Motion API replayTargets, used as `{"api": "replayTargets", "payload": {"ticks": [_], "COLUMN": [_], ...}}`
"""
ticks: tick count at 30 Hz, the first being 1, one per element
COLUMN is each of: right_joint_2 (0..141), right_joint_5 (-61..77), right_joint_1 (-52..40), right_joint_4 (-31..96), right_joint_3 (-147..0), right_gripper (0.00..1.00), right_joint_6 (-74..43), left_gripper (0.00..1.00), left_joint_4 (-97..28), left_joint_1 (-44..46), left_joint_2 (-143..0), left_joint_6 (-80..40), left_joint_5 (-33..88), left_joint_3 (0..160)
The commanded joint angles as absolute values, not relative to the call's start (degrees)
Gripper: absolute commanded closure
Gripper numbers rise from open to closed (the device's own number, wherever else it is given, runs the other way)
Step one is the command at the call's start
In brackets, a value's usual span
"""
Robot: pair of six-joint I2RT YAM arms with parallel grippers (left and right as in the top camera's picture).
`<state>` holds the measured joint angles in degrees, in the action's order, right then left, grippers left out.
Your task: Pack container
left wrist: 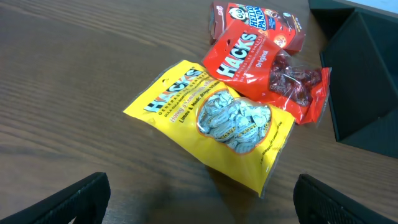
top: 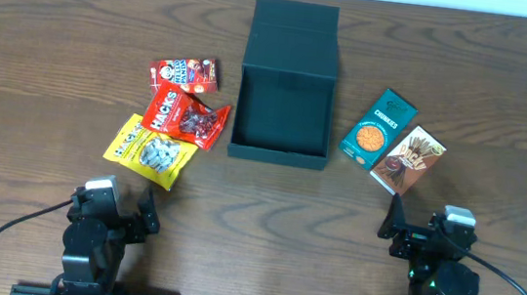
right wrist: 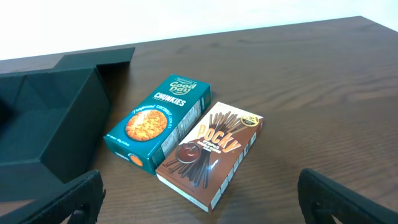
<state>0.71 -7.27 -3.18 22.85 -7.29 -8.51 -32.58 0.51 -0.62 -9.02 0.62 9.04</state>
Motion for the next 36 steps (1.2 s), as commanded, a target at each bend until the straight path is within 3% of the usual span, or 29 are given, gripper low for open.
{"api": "replayTargets", "payload": {"ticks": [1,10,17,24,30,36], "right_joint_2": [0.32,0.32,0.32,0.32,1.83,11.9], "right_joint_5": [-7.07,-6.76,16.69,26.74,13.85,4.91], "right_joint_1": [-3.07,-3.07,-3.07,-3.07,-3.05,-3.03], "right_joint_4": [22.92,20.4,20.97,21.5,15.75,10.85], "right_joint_3": [-6.74,-6.74,-6.74,-6.72,-6.76,-11.25], "right_gripper": [0.01,0.01,0.01,0.01,0.01,0.04], "right_joint_6": [-8.08,-9.63,-45.15,-53.65,-53.32,-49.3], "left_gripper": [0.05,0.05,0.05,0.05,0.05,0.05], "left_joint_4": [-32.51,-32.51,-32.51,-32.51,-32.51,-32.51], "left_joint_1": [0.73,0.73,0.73,0.73,0.73,0.73], "left_joint_2": [-0.21,-0.21,-0.21,-0.21,-0.21,-0.21], "left_joint_6": [-8.58,-8.58,-8.58,-8.58,-8.58,-8.58], "left_joint_5": [-0.58,-0.58,-0.58,-0.58,-0.58,-0.58], "left_joint_3": [8.56,8.56,8.56,8.58,8.56,8.58]}}
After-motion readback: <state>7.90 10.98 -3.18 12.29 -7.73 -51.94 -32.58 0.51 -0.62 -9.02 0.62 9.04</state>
